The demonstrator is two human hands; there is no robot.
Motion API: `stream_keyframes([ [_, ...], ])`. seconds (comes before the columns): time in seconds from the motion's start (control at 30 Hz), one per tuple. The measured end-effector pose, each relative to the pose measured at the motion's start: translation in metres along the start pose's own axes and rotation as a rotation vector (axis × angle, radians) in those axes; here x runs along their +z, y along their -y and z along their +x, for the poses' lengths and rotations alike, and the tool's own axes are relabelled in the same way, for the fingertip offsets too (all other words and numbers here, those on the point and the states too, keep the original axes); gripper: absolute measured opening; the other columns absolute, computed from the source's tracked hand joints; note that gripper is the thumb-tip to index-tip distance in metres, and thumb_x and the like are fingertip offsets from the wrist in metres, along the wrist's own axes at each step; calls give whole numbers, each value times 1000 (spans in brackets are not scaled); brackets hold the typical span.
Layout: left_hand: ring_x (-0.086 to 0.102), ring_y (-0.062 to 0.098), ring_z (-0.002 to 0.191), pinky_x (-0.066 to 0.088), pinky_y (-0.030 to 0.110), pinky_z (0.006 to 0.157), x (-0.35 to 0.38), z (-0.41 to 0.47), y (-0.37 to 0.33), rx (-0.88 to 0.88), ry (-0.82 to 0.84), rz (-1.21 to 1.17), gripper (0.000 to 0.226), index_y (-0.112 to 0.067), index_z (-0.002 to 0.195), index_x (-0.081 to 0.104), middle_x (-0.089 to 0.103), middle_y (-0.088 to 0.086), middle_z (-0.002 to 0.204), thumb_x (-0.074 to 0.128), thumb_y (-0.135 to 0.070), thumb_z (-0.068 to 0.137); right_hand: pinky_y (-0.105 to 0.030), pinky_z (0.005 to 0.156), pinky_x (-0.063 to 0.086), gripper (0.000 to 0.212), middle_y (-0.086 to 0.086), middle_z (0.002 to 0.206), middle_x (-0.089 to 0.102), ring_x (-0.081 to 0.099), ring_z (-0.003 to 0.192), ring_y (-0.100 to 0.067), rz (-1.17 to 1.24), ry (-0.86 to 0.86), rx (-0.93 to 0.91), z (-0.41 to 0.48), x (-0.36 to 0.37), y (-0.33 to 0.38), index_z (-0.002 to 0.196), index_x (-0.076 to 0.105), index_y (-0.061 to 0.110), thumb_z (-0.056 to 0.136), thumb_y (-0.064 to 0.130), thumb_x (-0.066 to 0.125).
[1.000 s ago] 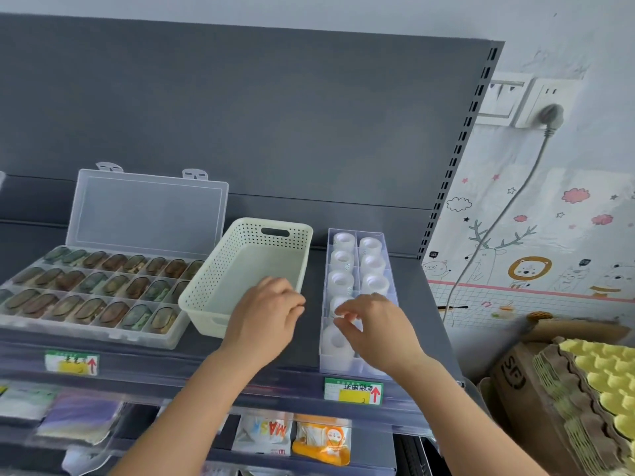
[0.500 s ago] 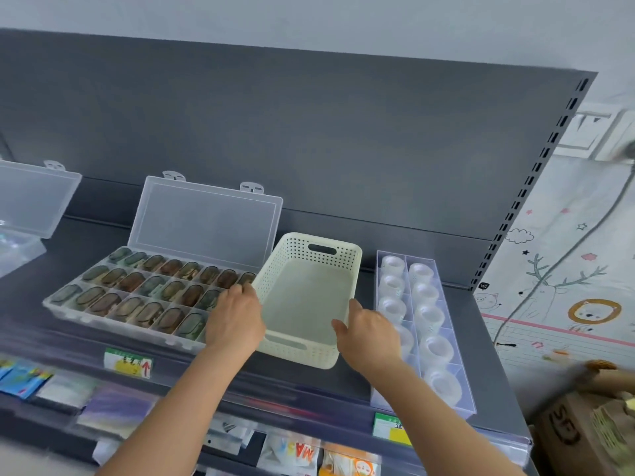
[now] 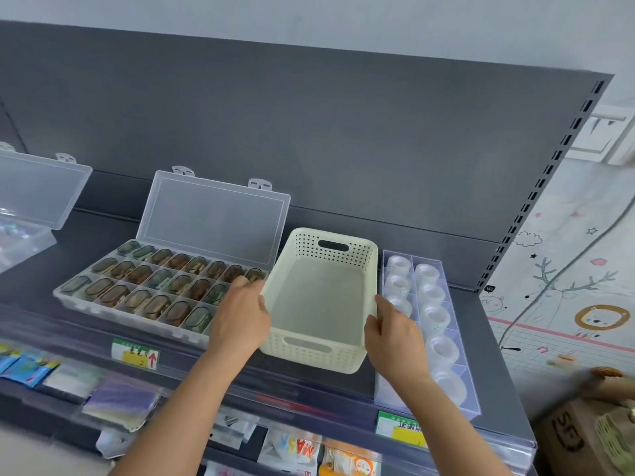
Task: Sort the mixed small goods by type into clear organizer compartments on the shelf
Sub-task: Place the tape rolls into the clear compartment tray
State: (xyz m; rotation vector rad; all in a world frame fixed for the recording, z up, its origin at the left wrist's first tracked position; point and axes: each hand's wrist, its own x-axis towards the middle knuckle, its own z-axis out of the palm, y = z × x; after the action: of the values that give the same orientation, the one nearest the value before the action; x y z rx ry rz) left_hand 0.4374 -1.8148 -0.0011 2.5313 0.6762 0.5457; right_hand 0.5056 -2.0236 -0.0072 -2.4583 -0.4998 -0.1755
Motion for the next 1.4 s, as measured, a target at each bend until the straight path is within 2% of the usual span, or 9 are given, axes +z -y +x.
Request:
stream_keyframes([
  [0.2, 52, 16, 80, 45, 30, 66, -26, -32, -14, -24, -119, -85, 30, -12, 119, 61, 48, 1, 101, 42, -8, 98, -32, 51, 34, 15, -4, 58, 50, 47, 55, -28, 81, -37, -105, -11, -27, 3, 97, 53, 12, 88, 6, 43],
  [0.3, 50, 10, 76, 42, 24, 62, -38, -52, -13, -52, -205, -113, 33, -16, 125, 59, 47, 0, 98, 42, -9, 98, -36, 49, 34, 10, -4, 56, 48, 41, 52, -27, 115, -16, -200, -16, -35, 9, 84, 48, 13, 88, 7, 42],
  [0.43, 49, 5, 77, 35, 15, 59, -55, -77, -3, -106, -301, -131, 33, -17, 125, 60, 46, -3, 99, 41, -9, 99, -35, 51, 35, 9, -8, 61, 52, 43, 57, -28, 170, 42, -321, -20, -37, 27, 88, 49, 13, 89, 7, 41],
  [0.63, 51, 9, 83, 39, 23, 66, -91, -111, 29, -242, -427, -112, 34, -20, 120, 63, 48, -3, 94, 41, -8, 98, -31, 47, 34, 16, -2, 56, 49, 39, 52, -24, 252, 144, -486, -27, -16, 73, 87, 50, 19, 88, 4, 42],
  [0.73, 49, 5, 80, 32, 12, 62, -111, -127, 54, -306, -483, -94, 35, -22, 118, 64, 47, -2, 91, 40, -7, 98, -36, 51, 43, 21, -5, 61, 55, 47, 53, -24, 284, 218, -548, -32, 4, 102, 102, 56, 16, 90, 6, 42],
  [0.9, 48, 7, 79, 32, 20, 63, -144, -148, 105, -405, -571, -57, 36, -20, 115, 66, 47, 2, 88, 40, -4, 96, -21, 44, 28, 18, 7, 52, 41, 35, 43, -13, 334, 299, -656, -41, 49, 160, 94, 54, 20, 89, 6, 43],
  [1.0, 48, 3, 79, 32, 11, 61, -165, -155, 142, -445, -617, -51, 35, -19, 113, 67, 48, 4, 88, 41, -3, 96, -25, 45, 27, 18, 4, 53, 43, 34, 45, -12, 355, 352, -720, -46, 79, 201, 96, 54, 17, 90, 5, 43],
  [1.2, 48, 7, 77, 33, 9, 59, -215, -156, 229, -516, -661, -41, 33, -15, 107, 68, 44, 2, 81, 41, -1, 95, -31, 47, 30, 18, 4, 52, 39, 33, 47, -15, 363, 401, -787, -59, 143, 292, 98, 55, 13, 89, 3, 42],
  [1.4, 48, 9, 75, 32, 20, 60, -267, -143, 315, -547, -673, 0, 31, -10, 103, 68, 44, 3, 82, 40, 0, 95, -37, 47, 33, 18, -7, 56, 49, 39, 51, -25, 357, 449, -801, -66, 205, 381, 96, 56, 12, 89, 3, 42],
])
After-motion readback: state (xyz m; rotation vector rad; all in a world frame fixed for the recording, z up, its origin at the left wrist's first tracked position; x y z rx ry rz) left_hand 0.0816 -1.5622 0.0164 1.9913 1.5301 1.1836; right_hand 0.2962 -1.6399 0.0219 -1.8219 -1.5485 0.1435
